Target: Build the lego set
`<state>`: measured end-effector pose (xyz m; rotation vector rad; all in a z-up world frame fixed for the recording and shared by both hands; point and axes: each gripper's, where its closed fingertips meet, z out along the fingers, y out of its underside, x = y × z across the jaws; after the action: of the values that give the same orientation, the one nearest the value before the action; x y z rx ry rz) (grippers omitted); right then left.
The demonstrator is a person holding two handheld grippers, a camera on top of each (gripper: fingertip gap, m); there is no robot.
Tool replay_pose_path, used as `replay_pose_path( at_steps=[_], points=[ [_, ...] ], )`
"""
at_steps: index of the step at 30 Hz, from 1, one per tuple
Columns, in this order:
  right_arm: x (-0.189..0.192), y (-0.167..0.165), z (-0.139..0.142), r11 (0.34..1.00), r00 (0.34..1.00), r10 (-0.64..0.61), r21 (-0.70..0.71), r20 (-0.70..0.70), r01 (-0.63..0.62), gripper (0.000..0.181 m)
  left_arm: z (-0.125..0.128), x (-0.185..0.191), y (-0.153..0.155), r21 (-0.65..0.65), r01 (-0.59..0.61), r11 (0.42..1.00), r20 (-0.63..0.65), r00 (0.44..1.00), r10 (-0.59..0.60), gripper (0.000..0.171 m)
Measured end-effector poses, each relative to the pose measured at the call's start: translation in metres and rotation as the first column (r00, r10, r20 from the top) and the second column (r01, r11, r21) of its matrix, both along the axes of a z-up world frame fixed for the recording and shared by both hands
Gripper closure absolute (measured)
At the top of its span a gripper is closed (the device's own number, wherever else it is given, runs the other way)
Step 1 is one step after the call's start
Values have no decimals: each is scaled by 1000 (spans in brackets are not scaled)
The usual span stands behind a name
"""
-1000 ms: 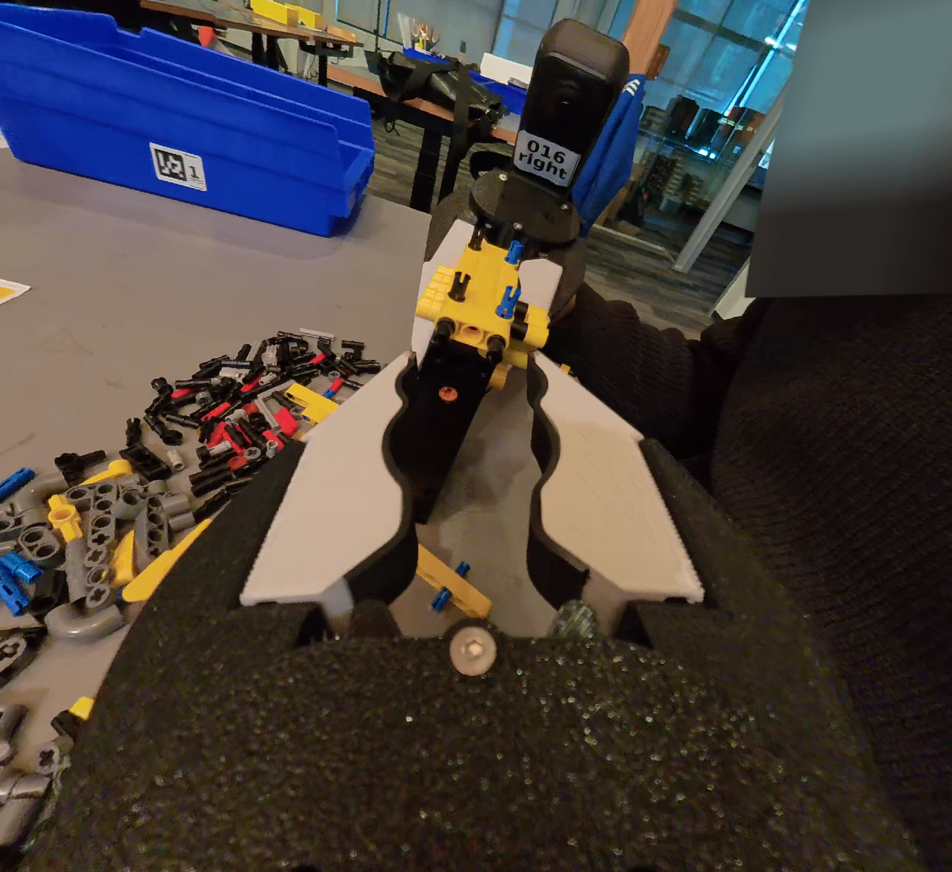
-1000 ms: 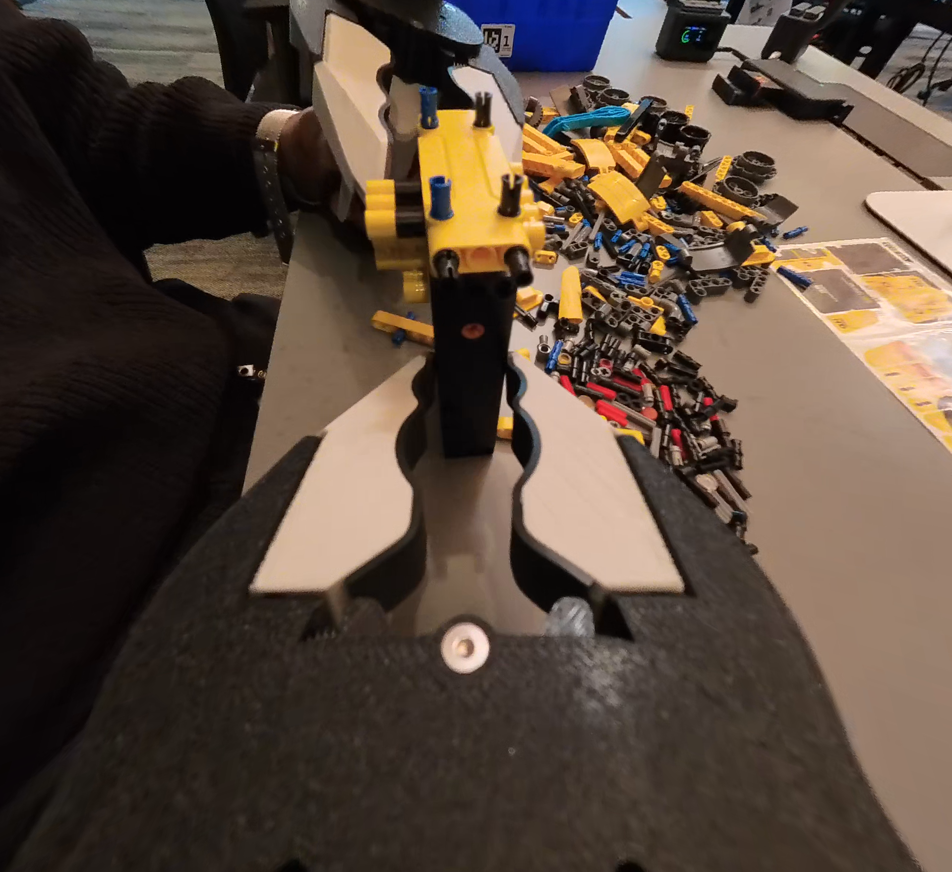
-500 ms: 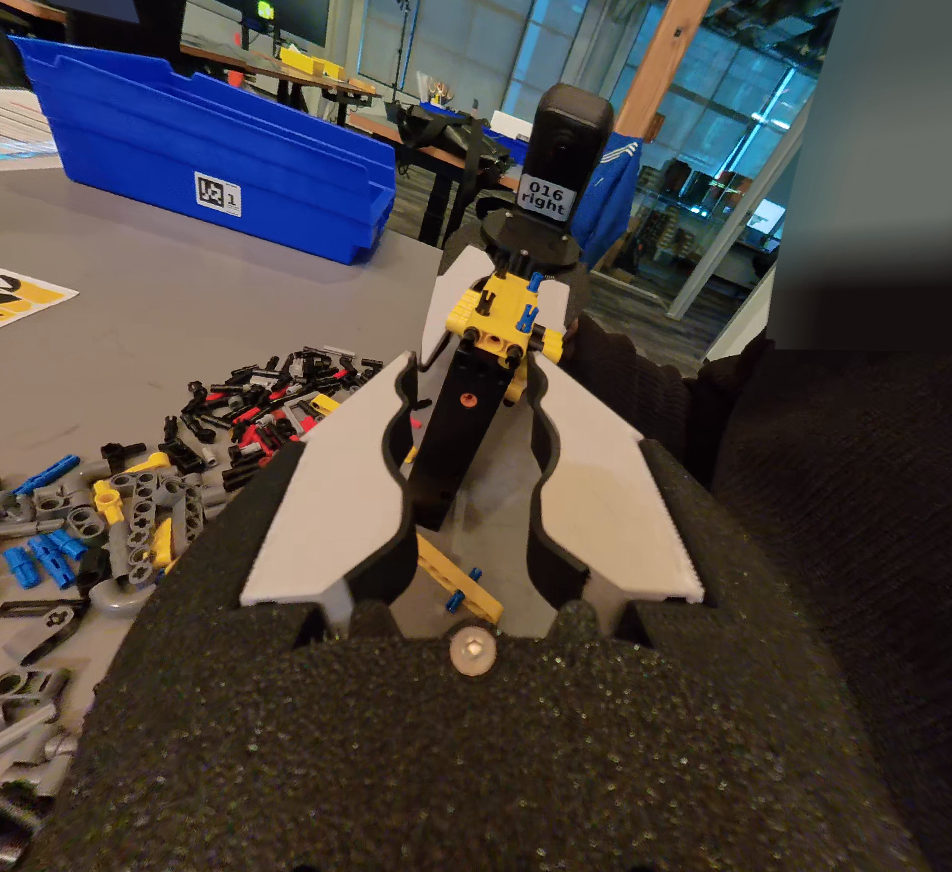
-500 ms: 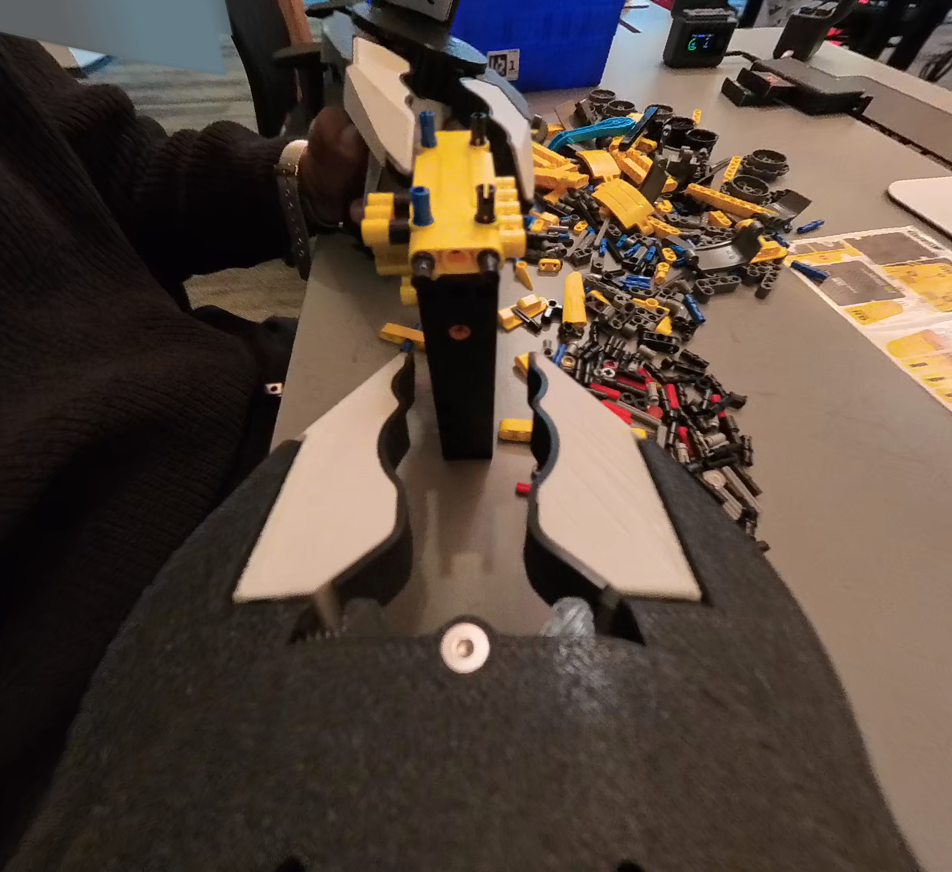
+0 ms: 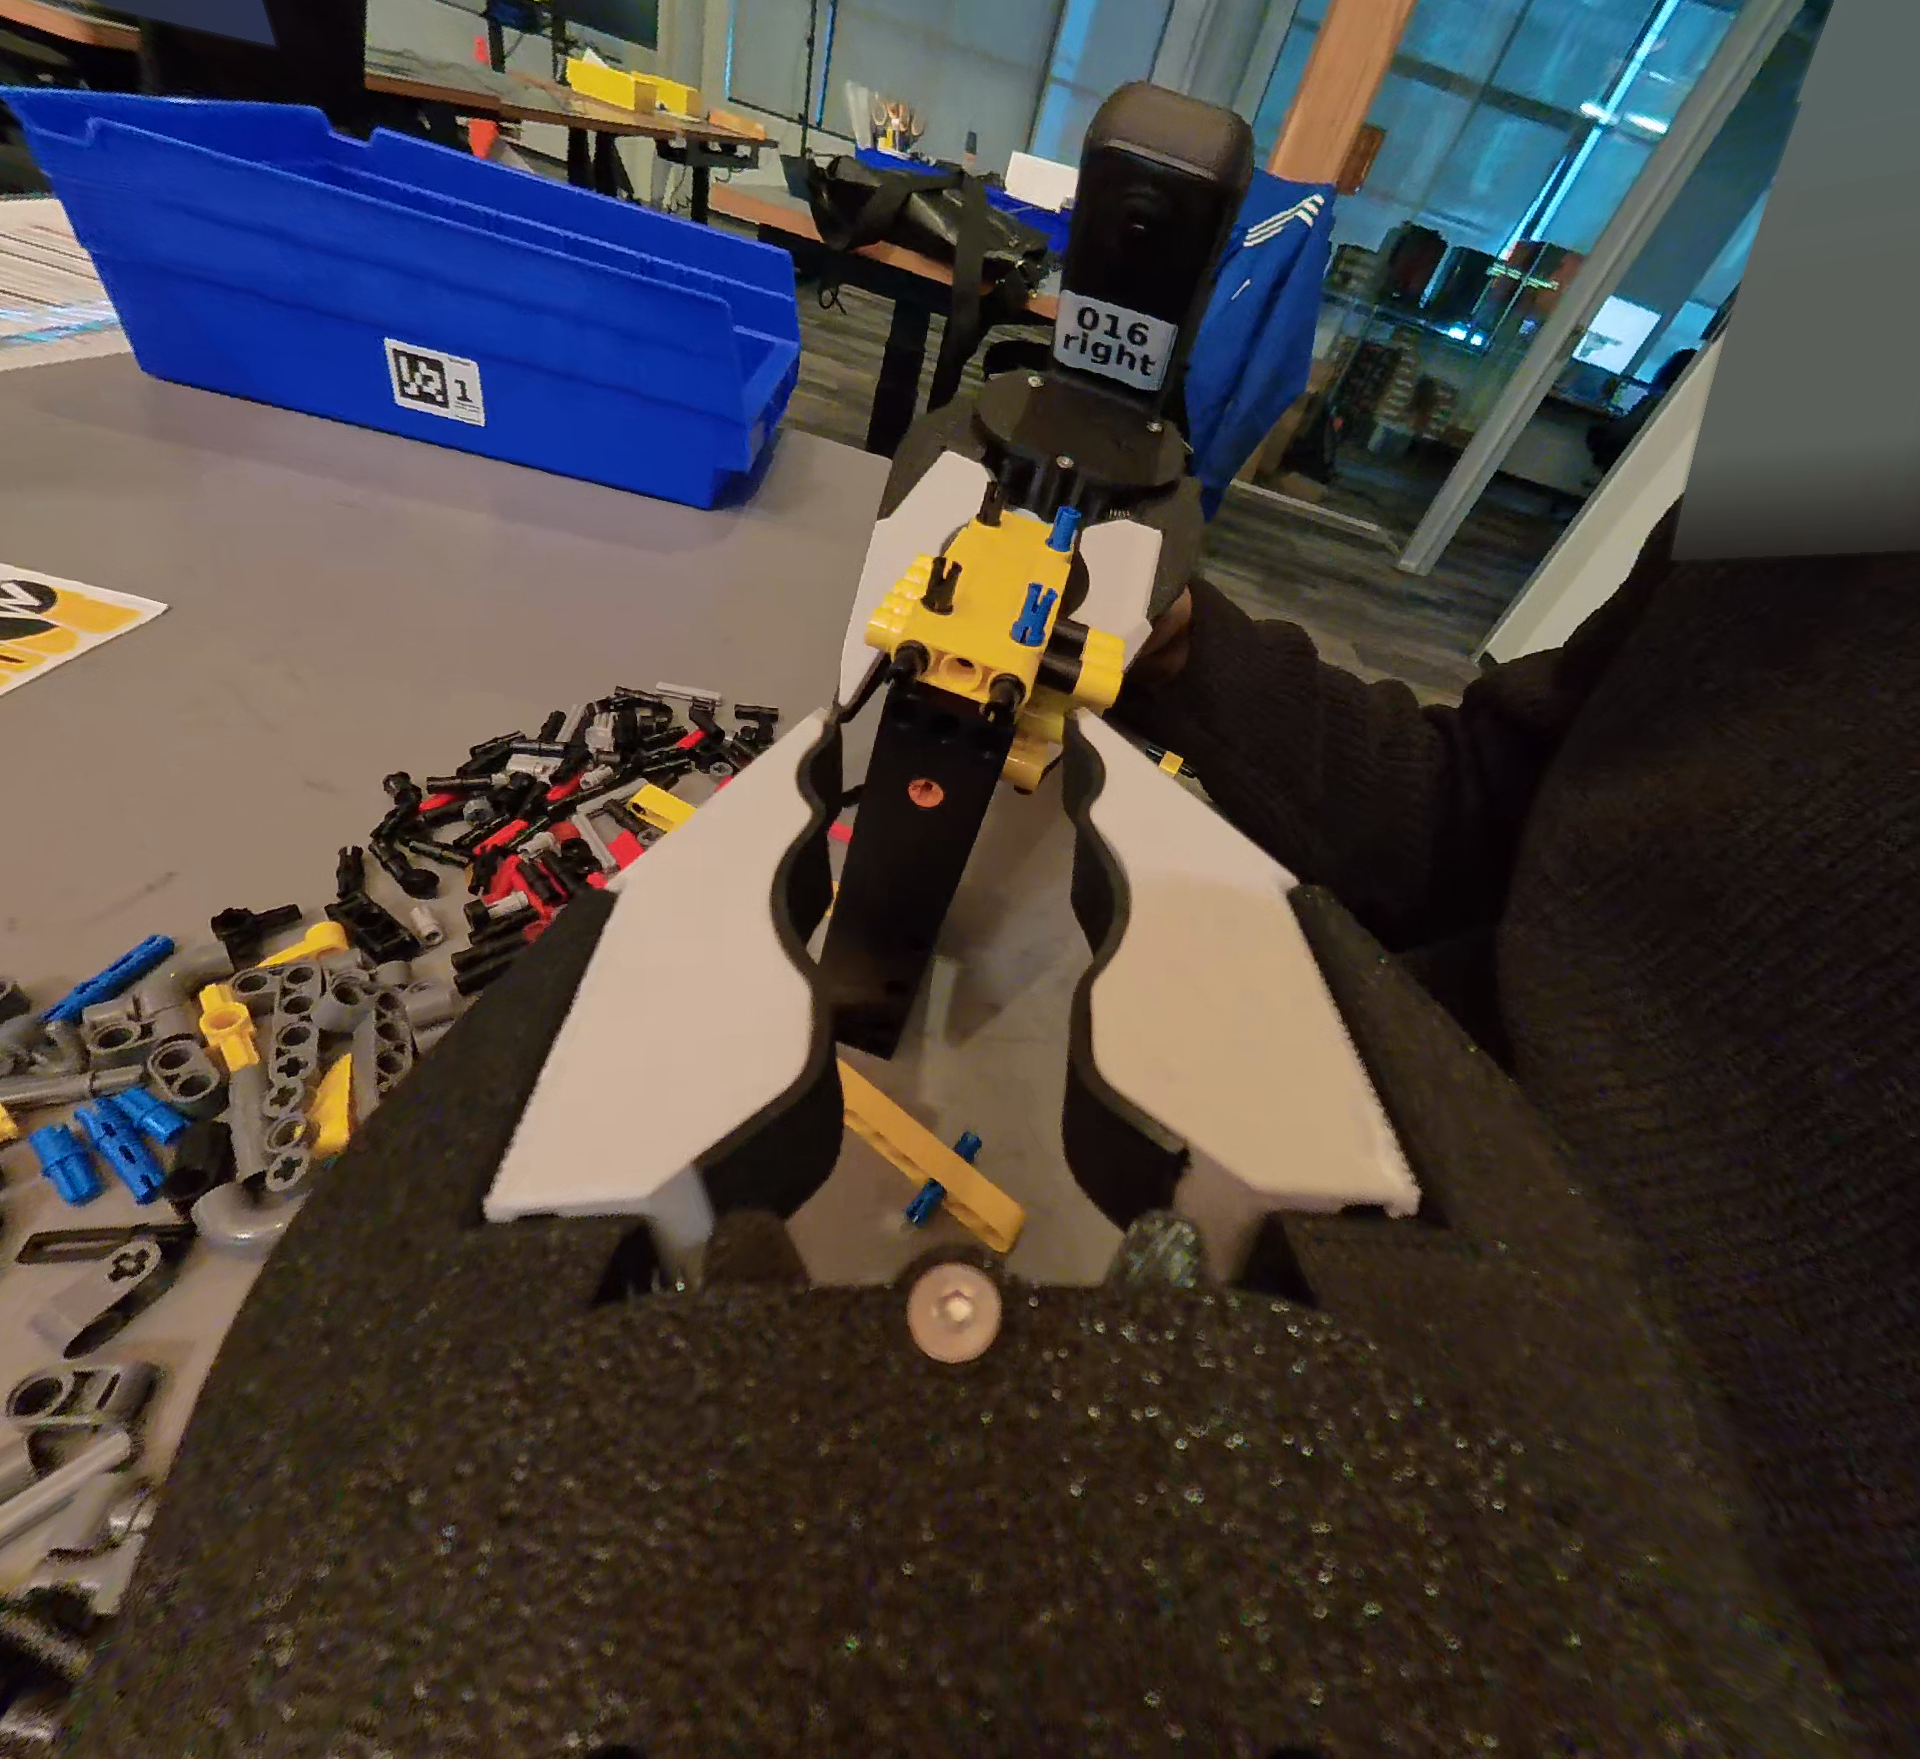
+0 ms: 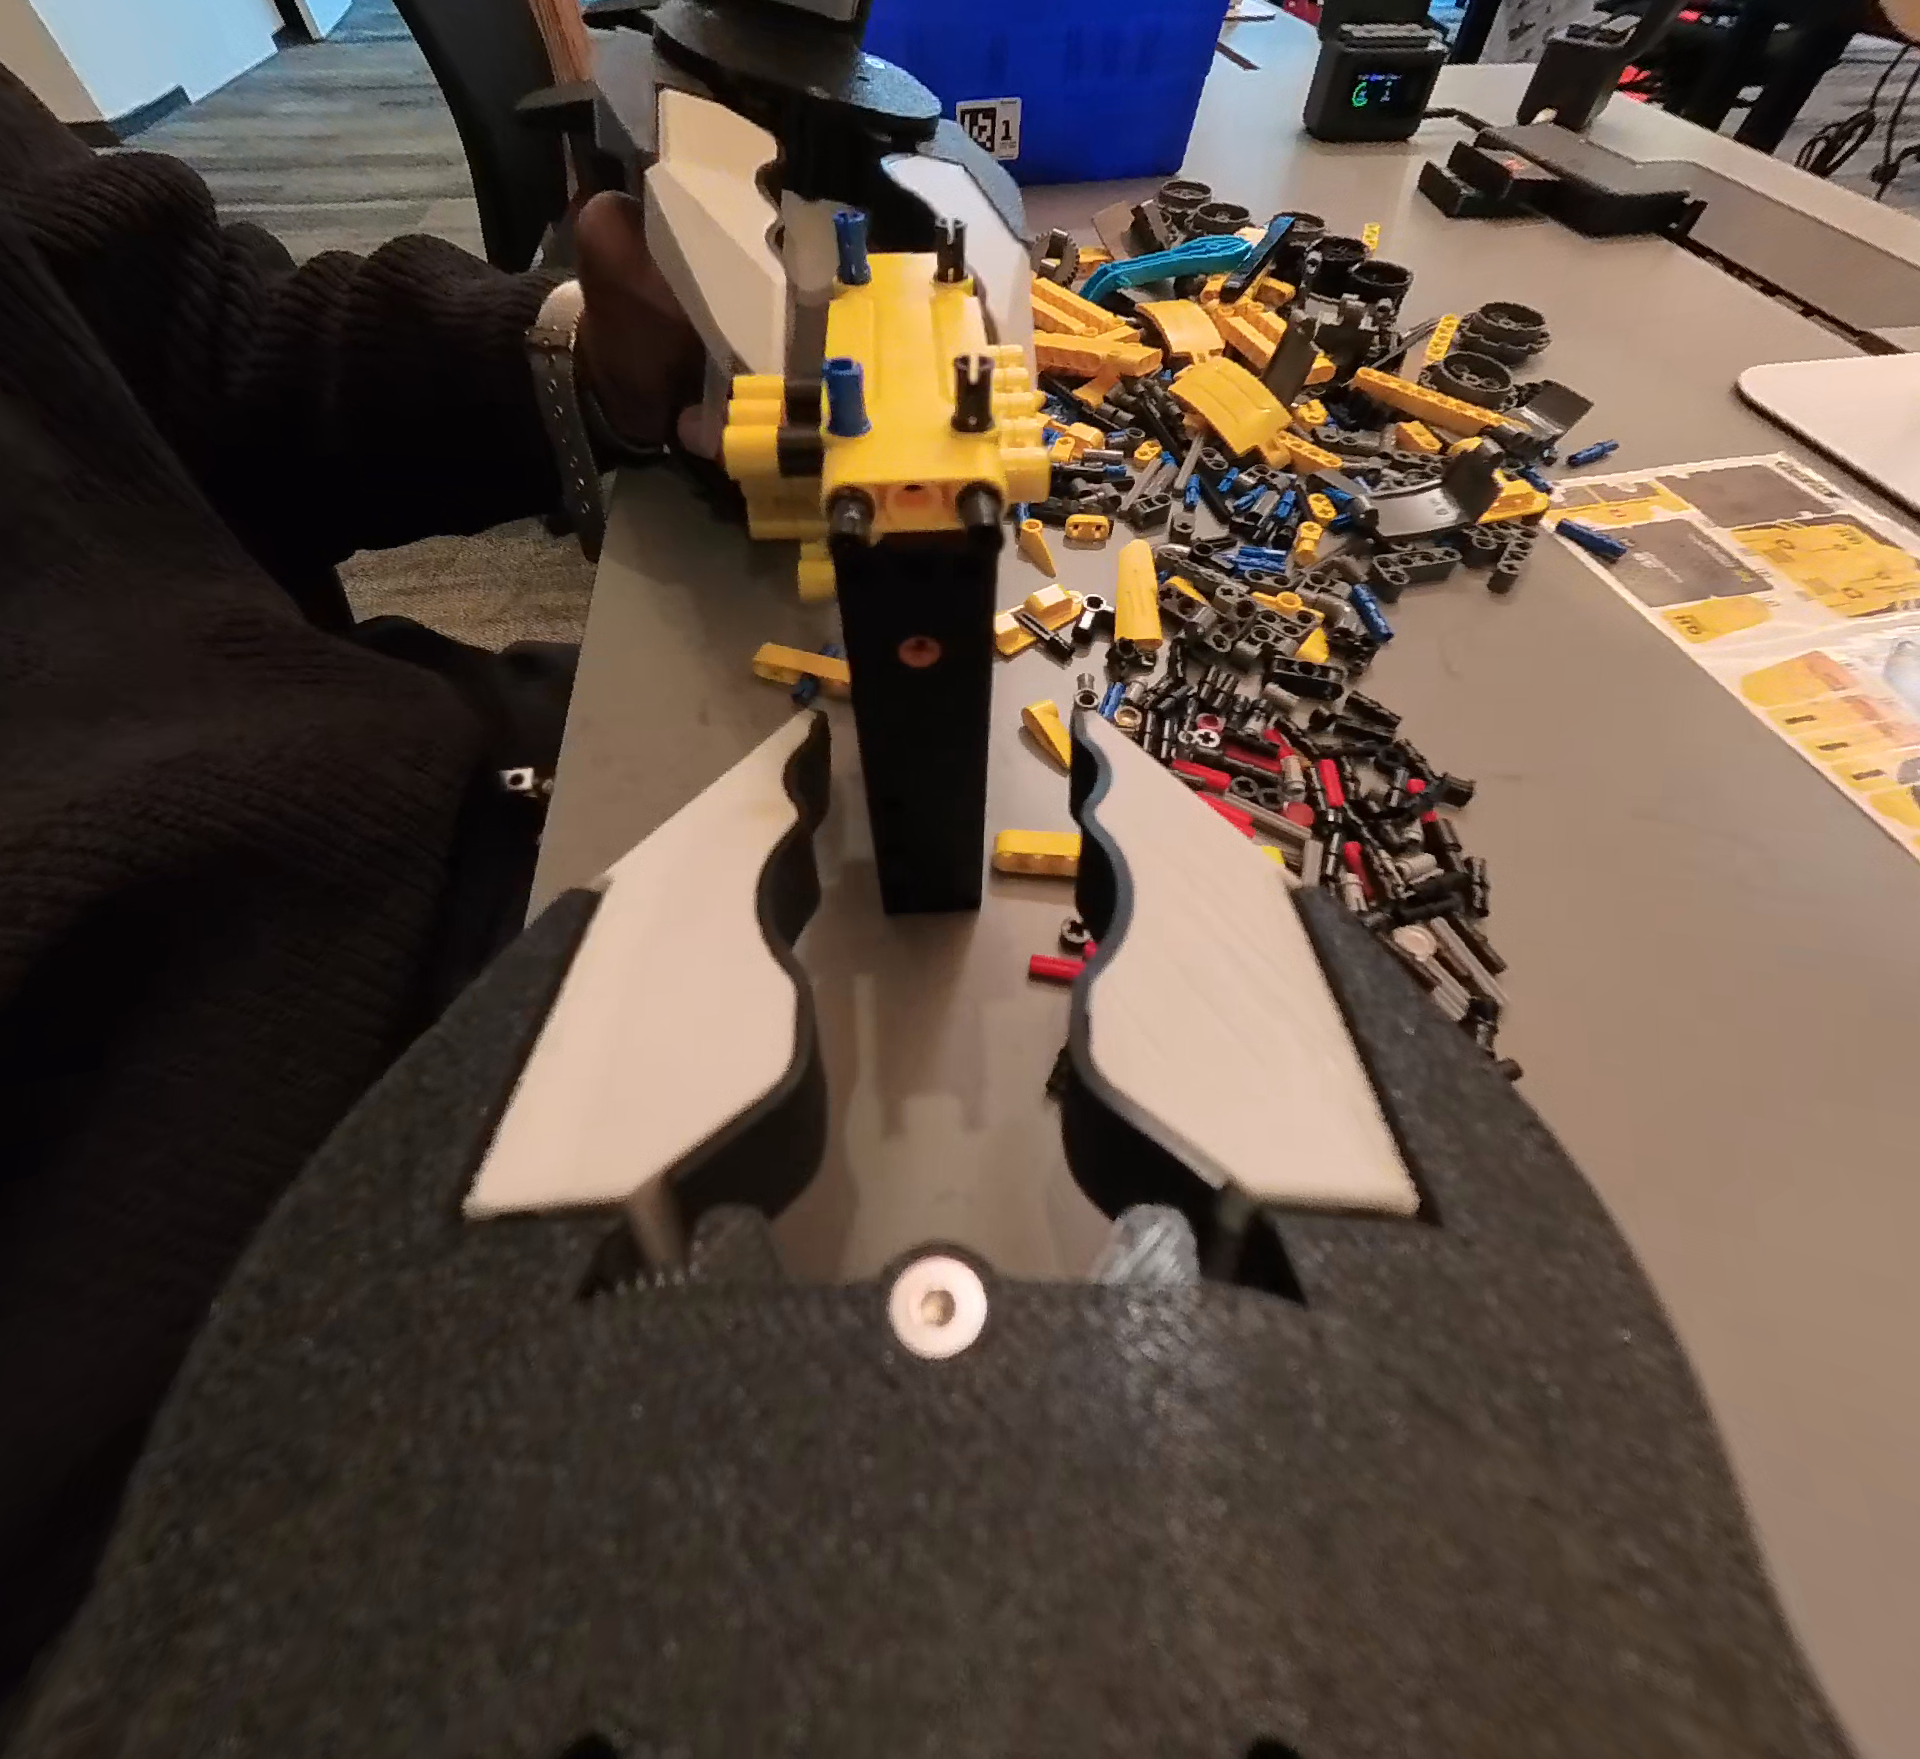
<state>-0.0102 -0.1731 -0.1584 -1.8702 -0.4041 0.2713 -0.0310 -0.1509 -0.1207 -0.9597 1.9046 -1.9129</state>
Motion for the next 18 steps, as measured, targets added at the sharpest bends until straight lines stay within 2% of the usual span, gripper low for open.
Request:
replay_pose_path(
  at_steps=[18],
  points=[
    [3, 7, -14, 995, 1000, -31, -94, 5, 31, 135, -6, 7, 2, 23, -41, 999, -34, 999, 42, 129]
  ],
)
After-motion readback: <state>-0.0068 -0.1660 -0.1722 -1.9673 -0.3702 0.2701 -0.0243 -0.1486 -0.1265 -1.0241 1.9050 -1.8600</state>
